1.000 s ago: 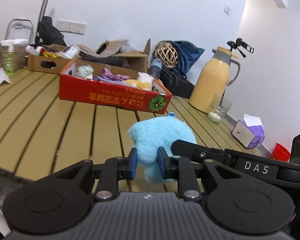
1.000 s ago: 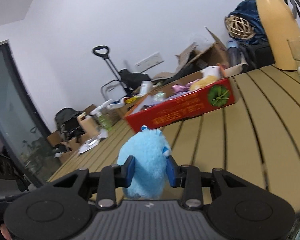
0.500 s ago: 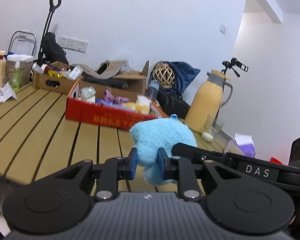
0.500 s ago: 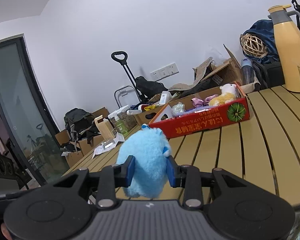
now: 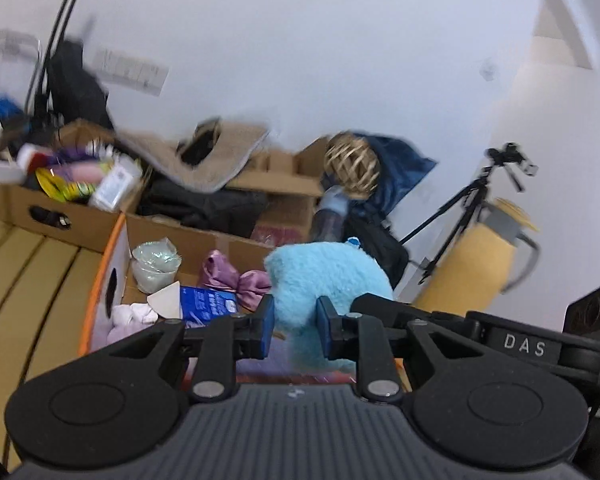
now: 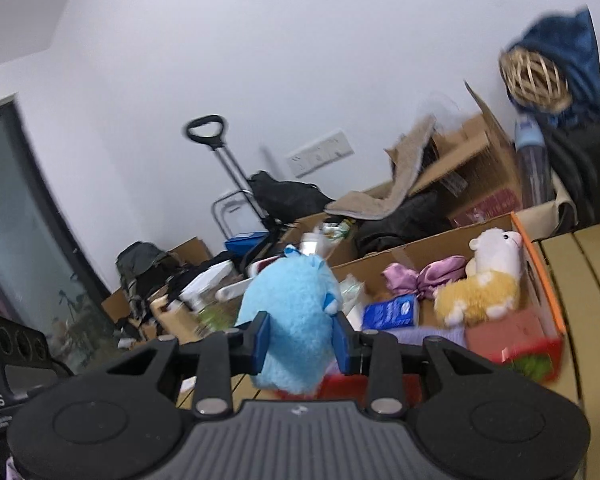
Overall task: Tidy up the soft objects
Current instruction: 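Lift the blue plush with both tools and lower it into the box, then open both tools to release the blue plush in the box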
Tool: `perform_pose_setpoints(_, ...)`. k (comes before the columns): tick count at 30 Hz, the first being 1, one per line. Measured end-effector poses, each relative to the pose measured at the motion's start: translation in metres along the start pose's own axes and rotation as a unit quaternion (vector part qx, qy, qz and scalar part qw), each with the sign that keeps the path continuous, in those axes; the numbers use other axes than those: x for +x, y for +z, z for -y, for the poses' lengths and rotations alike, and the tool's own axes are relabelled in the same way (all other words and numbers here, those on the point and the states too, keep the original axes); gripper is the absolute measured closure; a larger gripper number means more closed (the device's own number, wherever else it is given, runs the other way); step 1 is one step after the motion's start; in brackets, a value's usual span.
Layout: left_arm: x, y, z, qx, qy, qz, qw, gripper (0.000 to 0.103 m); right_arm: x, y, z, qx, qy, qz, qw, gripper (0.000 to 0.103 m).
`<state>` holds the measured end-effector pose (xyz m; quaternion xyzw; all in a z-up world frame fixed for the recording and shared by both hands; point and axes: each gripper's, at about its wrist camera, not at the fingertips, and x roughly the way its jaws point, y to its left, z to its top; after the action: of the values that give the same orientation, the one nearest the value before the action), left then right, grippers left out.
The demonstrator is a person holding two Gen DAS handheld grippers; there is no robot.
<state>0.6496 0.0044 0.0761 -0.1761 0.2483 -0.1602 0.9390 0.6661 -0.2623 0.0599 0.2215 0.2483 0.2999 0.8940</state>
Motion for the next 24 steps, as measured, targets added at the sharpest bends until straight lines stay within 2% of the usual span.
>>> perform_pose_setpoints(3,0.052,0.014,-0.022,0.005,0.043,-0.009,0.9990,0.077,0.055,0.022,0.030,0.024,-0.010,-0.023,0.999,0.065)
perform_pose_setpoints(4,0.067,0.014,-0.029,0.013,0.056,-0.016,0.9982,0.077,0.071,0.023,0.039,0.018,-0.030,-0.023,0.999,0.058)
perform_pose_setpoints(6,0.090,0.010,-0.041,0.016,0.079,-0.034,0.9961,0.077,0.109,0.024,0.058,0.017,-0.096,-0.051,0.994,0.058)
perform_pose_setpoints(9,0.101,-0.002,-0.053,0.023,0.081,-0.047,0.9954,0.077,0.131,0.014,0.075,0.011,-0.107,-0.064,0.992,0.060)
perform_pose_setpoints(16,0.092,-0.004,-0.050,0.039,0.089,-0.042,0.9943,0.077,0.132,0.007,0.071,-0.023,-0.106,-0.064,0.992,0.059)
perform_pose_setpoints(22,0.038,0.002,-0.037,0.070,0.112,-0.025,0.9909,0.069,0.088,0.018,0.055,-0.065,-0.119,-0.056,0.989,0.058)
perform_pose_setpoints(24,0.017,0.002,-0.033,0.084,0.125,-0.019,0.9884,0.064,0.065,0.021,0.047,-0.090,-0.134,-0.050,0.986,0.052)
